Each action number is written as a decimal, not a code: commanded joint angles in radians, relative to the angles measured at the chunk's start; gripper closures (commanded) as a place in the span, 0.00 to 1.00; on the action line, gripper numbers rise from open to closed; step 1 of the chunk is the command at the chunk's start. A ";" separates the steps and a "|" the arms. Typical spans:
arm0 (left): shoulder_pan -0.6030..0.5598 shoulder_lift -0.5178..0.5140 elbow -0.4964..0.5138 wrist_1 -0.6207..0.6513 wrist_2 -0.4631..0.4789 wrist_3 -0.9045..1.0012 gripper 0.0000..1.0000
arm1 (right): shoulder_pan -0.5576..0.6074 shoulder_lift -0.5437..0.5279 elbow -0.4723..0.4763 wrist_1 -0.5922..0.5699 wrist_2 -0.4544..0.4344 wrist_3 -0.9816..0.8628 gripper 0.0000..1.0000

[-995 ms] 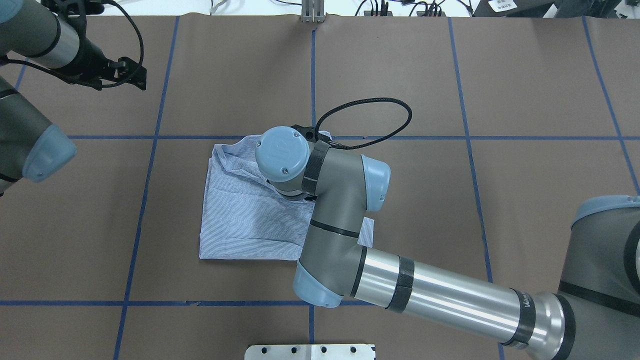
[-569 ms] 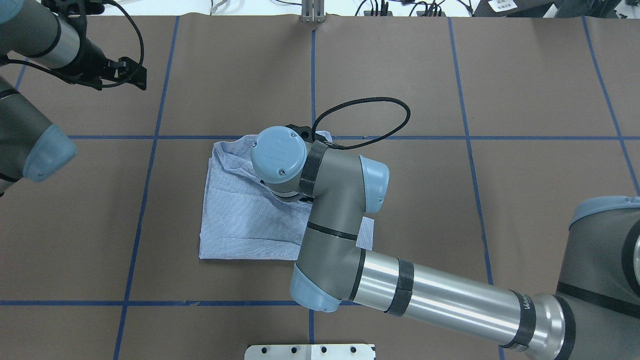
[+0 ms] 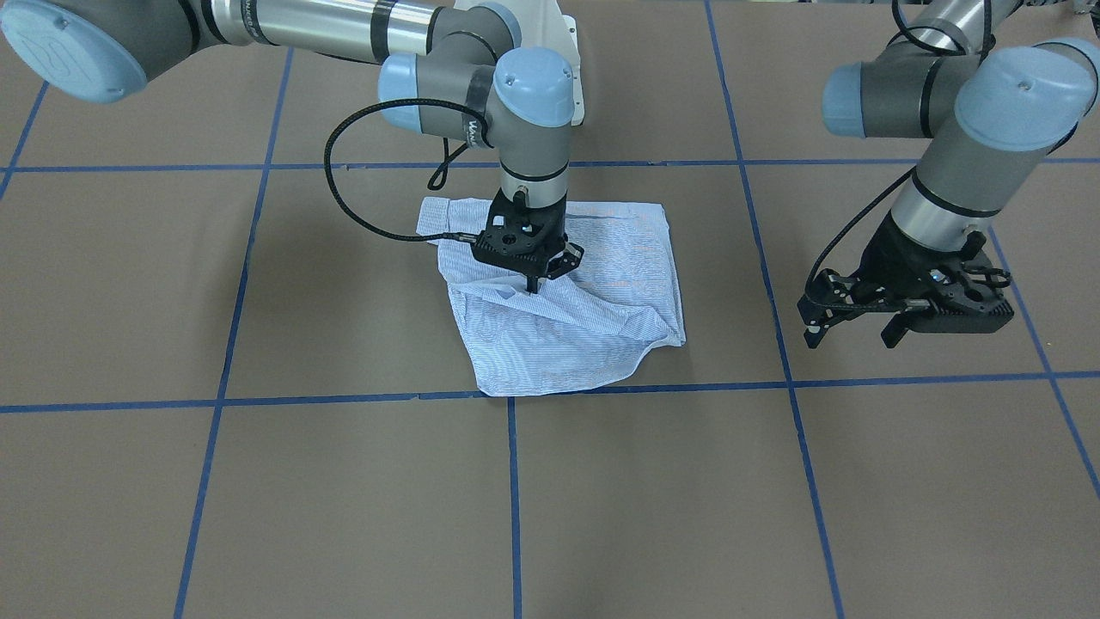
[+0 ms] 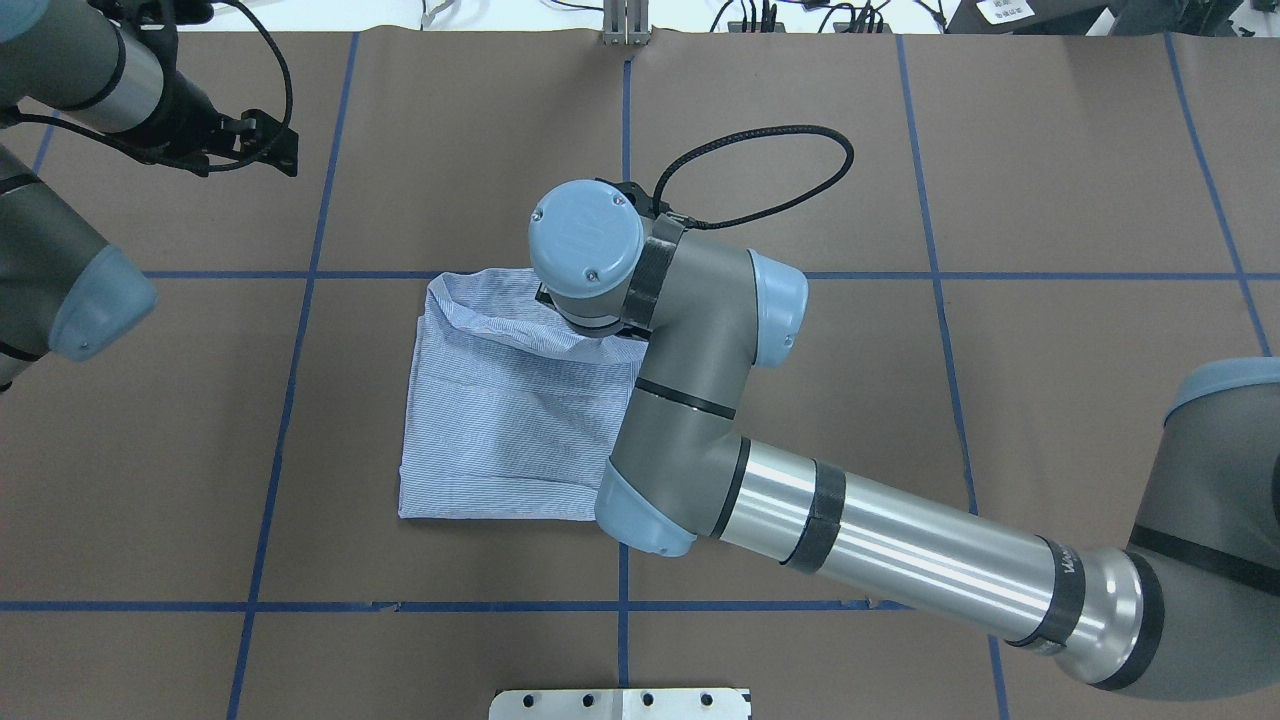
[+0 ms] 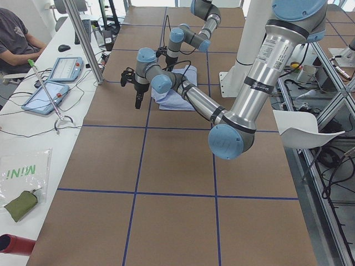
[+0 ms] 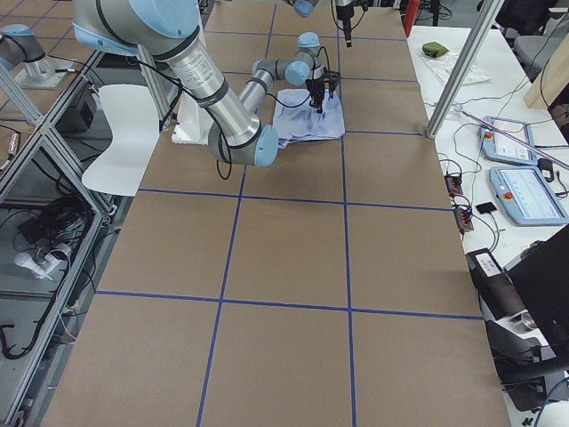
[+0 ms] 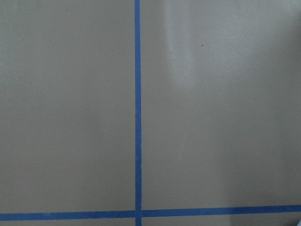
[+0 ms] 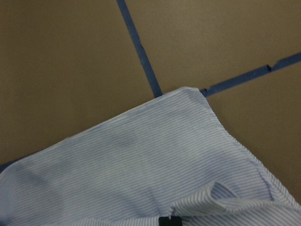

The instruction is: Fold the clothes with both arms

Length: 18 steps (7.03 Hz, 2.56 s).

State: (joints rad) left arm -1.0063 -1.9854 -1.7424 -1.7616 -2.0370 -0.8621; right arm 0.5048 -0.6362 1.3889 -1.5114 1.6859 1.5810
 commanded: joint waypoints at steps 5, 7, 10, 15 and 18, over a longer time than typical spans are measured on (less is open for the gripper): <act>0.002 -0.012 0.003 -0.001 -0.014 0.000 0.00 | 0.072 -0.006 -0.129 0.102 -0.037 -0.036 1.00; 0.002 -0.015 0.003 -0.004 -0.014 0.000 0.00 | 0.100 -0.007 -0.142 0.105 -0.025 -0.102 0.00; -0.005 -0.010 -0.029 -0.006 -0.017 0.017 0.00 | 0.295 -0.072 -0.073 0.058 0.286 -0.316 0.00; -0.174 0.113 -0.048 0.067 -0.064 0.391 0.00 | 0.631 -0.451 0.309 -0.259 0.402 -1.093 0.00; -0.386 0.276 -0.002 0.057 -0.112 0.842 0.00 | 0.786 -0.653 0.309 -0.250 0.481 -1.446 0.00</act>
State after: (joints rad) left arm -1.3036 -1.7742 -1.7657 -1.7004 -2.1393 -0.1939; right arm 1.2293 -1.1960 1.6970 -1.7653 2.1453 0.2921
